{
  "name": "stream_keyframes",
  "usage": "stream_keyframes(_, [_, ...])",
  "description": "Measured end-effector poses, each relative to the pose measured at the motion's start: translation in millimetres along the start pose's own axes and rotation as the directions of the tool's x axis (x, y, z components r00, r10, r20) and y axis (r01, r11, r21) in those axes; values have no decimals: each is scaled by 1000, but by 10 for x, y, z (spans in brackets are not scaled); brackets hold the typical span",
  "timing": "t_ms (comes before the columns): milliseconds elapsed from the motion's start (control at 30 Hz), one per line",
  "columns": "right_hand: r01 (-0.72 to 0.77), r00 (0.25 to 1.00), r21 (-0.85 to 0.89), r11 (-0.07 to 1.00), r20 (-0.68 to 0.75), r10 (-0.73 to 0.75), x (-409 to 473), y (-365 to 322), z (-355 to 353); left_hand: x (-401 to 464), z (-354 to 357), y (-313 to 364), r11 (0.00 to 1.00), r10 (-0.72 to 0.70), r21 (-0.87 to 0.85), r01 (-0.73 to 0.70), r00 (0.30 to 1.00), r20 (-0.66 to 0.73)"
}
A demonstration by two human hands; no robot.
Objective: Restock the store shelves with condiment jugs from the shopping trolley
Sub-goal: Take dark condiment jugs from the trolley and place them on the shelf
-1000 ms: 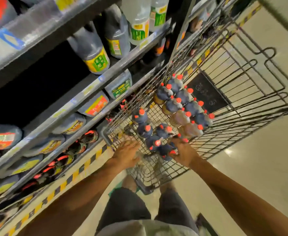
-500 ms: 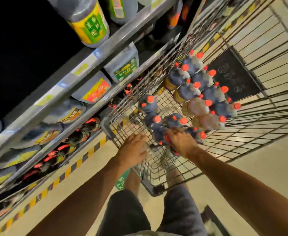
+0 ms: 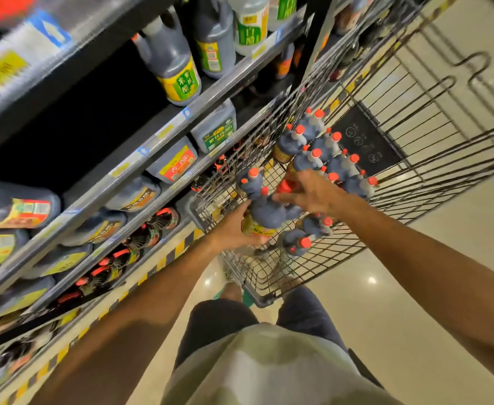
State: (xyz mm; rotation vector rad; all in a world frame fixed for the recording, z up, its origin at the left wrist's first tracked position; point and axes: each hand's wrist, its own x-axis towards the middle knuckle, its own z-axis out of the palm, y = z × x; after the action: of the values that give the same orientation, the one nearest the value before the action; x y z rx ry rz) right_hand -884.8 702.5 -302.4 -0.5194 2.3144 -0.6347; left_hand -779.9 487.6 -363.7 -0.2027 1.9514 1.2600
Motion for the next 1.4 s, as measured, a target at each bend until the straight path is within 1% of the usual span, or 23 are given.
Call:
stream_keyframes(100, [-18, 999, 155, 988, -28, 23, -97, -106, -190, 5, -26, 119, 993, 46, -105, -48, 999, -28])
stream_keyframes(167, [-42, 998, 206, 978, -29, 50, -164, -177, -254, 39, -38, 235, 993, 44, -105, -48, 998, -38])
stream_keyframes(333, [-43, 991, 170, 984, -118, 64, -294, -149, -203, 177, -19, 338, 995, 58, -80, -63, 997, -55])
stream_keyframes(367, [-36, 989, 179, 983, -133, 61, -343, -112, -176, 179, -3, 346, 996, 66, -58, -70, 996, -61])
stream_keyframes(400, [-45, 988, 244, 969, -133, 79, -391, -62, -135, 190, 11, 346, 996, 71, -46, -74, 995, -65])
stream_keyframes(433, [-49, 987, 355, 934, -125, 99, -445, 40, -75, 203, 27, 327, 996, 71, -51, -74, 995, -72])
stream_keyframes(500, [-103, 969, 601, 793, -118, 215, -625, 227, 16, 183, 61, 355, 994, 68, -76, -74, 995, -78])
stream_keyframes(533, [-130, 954, 654, 745, -123, 274, -723, 308, 68, 172, 59, 349, 995, 61, -78, -68, 994, -90])
stream_keyframes(567, [-158, 935, 658, 736, -139, 325, -829, 363, 119, 154, 49, 341, 995, 57, -74, -65, 993, -102])
stream_keyframes(600, [-182, 928, 625, 759, -145, 342, -889, 423, 189, 142, 28, 320, 995, 53, -74, -61, 993, -105])
stream_keyframes(633, [-223, 933, 582, 782, -105, 343, -938, 503, 287, 147, 8, 280, 995, 61, -71, -68, 993, -103])
stream_keyframes(667, [-303, 935, 485, 820, -16, 354, -974, 540, 385, 146, -10, 257, 995, 66, -64, -73, 993, -96])
stream_keyframes(700, [-340, 936, 384, 859, 49, 348, -972, 600, 503, 142, -20, 256, 997, 57, -55, -62, 994, -92])
stream_keyframes(733, [-336, 942, 250, 908, 71, 329, -945, 646, 616, 163, -24, 237, 997, 56, -43, -60, 994, -92])
stream_keyframes(767, [-316, 948, 157, 935, 96, 304, -896, 706, 747, 188, -27, 218, 998, 57, -29, -60, 994, -96])
stream_keyframes(867, [-220, 955, -48, 974, 193, 225, -707, 747, 1000, 279, -25, 150, 997, 70, 25, -68, 991, -117])
stream_keyframes(900, [-190, 954, -104, 976, 216, 209, -612, 805, 1105, 304, -22, 117, 997, 73, 34, -69, 989, -132])
stream_keyframes(1000, [-176, 943, -314, 933, 217, 252, -368, 1045, 1411, 381, -14, -28, 999, 44, -13, -46, 985, -164])
stream_keyframes(1100, [-192, 944, -315, 929, 199, 263, -314, 1013, 1431, 386, -26, -115, 995, 19, -89, -36, 982, -189])
stream_keyframes(1200, [-176, 961, -377, 909, 134, 241, -230, 905, 1439, 349, -50, -174, 994, -9, -108, -14, 979, -205])
stream_keyframes(1267, [-197, 955, -391, 899, 133, 267, -119, 806, 1471, 322, -95, -192, 987, -44, -162, 9, 976, -215])
stream_keyframes(1333, [-207, 951, -391, 897, 136, 279, -11, 719, 1521, 294, -134, -208, 990, -37, -141, 4, 972, -233])
stream_keyframes(1400, [-215, 958, -397, 892, 93, 272, 53, 686, 1581, 287, -164, -230, 994, -20, -109, -8, 968, -250])
